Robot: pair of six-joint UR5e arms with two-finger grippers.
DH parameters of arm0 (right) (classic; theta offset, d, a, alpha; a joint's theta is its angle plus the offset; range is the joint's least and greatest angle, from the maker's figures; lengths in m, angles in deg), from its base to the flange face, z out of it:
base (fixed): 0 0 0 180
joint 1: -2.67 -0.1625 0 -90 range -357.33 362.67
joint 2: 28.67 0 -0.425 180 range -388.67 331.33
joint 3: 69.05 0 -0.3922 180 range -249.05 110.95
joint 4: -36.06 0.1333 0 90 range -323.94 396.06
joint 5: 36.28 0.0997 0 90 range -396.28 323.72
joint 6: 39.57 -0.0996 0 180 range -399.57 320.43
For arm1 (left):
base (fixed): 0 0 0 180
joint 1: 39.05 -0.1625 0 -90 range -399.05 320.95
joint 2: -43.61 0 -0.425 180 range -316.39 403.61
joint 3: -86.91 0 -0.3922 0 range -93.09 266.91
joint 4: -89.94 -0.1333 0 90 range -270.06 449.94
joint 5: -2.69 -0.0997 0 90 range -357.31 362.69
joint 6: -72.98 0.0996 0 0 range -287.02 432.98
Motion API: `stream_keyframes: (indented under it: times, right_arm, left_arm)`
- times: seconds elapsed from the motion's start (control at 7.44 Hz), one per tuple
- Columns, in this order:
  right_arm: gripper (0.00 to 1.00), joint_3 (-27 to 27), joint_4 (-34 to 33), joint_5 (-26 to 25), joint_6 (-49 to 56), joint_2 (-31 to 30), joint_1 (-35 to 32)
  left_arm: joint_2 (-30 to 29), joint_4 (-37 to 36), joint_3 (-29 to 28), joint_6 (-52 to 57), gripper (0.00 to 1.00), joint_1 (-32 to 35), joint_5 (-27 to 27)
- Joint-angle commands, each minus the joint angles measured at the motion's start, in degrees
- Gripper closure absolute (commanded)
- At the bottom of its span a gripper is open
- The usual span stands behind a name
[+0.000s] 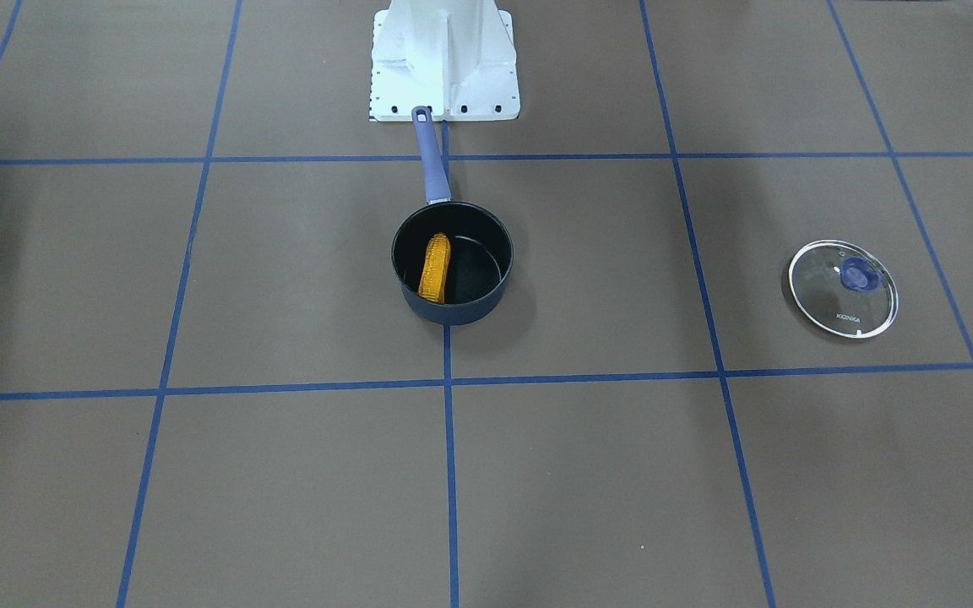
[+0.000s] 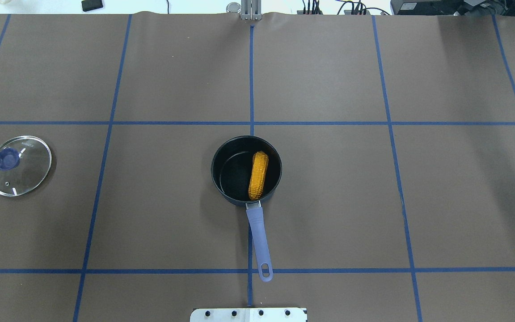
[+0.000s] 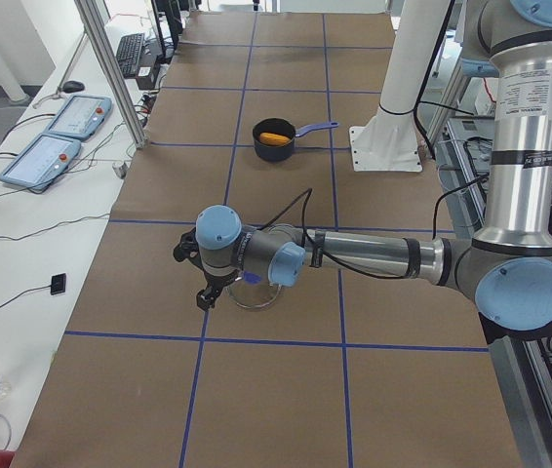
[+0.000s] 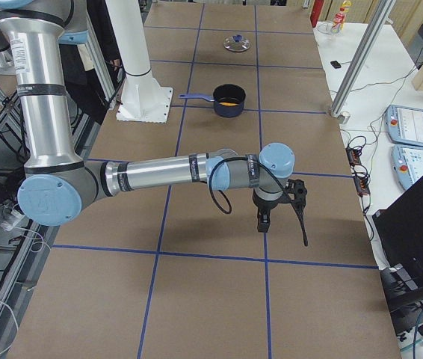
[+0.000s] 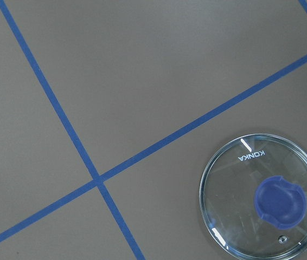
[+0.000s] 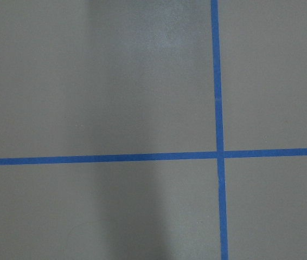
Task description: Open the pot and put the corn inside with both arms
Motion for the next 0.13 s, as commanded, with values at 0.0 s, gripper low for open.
stream_keyframes:
  times: [0.0]
  right_arm:
    - [0.0, 0.13, -0.06, -0.01, 0.13, -0.22, -0.02]
  left_arm:
    - [0.12, 0.0, 0.22, 0.0, 0.03, 0.02, 0.01]
